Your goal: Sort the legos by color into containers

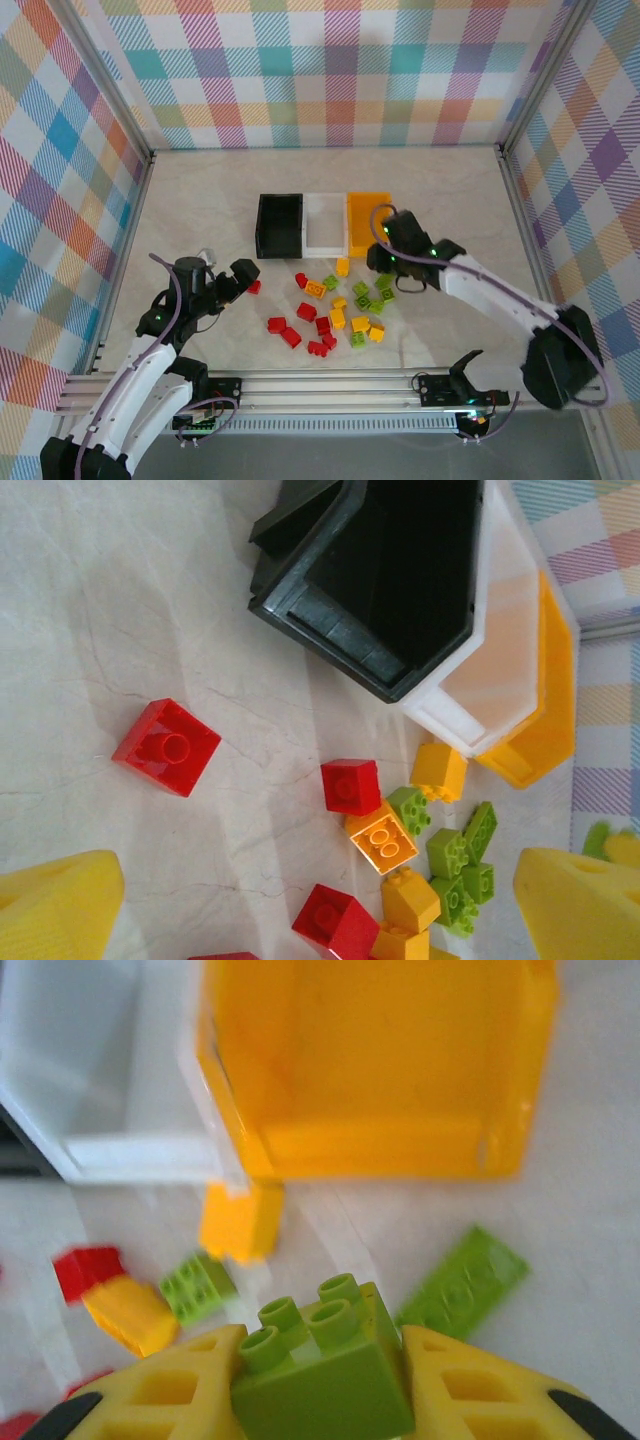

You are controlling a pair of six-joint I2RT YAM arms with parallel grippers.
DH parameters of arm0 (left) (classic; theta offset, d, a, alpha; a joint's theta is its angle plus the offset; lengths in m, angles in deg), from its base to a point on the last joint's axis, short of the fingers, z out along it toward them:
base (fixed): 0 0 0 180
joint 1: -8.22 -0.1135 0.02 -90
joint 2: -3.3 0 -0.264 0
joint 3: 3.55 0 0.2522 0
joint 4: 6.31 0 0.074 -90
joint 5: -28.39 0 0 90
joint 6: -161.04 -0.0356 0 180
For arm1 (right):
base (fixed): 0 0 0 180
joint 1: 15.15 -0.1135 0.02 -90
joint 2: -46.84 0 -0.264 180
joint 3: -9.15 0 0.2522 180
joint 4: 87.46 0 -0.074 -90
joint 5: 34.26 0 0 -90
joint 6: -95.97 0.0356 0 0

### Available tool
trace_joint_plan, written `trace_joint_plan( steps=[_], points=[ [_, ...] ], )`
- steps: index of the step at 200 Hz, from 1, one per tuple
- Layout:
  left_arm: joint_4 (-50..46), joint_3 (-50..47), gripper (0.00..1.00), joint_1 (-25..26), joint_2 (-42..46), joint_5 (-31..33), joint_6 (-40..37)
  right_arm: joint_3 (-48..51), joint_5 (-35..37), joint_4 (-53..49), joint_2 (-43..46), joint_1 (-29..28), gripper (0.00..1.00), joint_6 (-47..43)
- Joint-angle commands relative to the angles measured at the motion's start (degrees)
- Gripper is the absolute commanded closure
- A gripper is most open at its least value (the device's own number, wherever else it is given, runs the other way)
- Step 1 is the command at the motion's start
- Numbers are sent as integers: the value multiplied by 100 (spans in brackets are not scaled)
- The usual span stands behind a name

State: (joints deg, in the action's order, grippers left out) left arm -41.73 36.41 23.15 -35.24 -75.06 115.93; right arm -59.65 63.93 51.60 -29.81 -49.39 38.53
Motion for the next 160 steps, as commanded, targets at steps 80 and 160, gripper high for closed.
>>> trace_joint_plan(
  steps=[80,160],
  points=[
    [-1101,410,5,103,-485,1023,-581,-2559,75,-86,-2704,585,30,-279],
    [365,672,15,1100,-2781,2343,-1088,-1372,-26,401,-1572,550,24,-241]
  ],
)
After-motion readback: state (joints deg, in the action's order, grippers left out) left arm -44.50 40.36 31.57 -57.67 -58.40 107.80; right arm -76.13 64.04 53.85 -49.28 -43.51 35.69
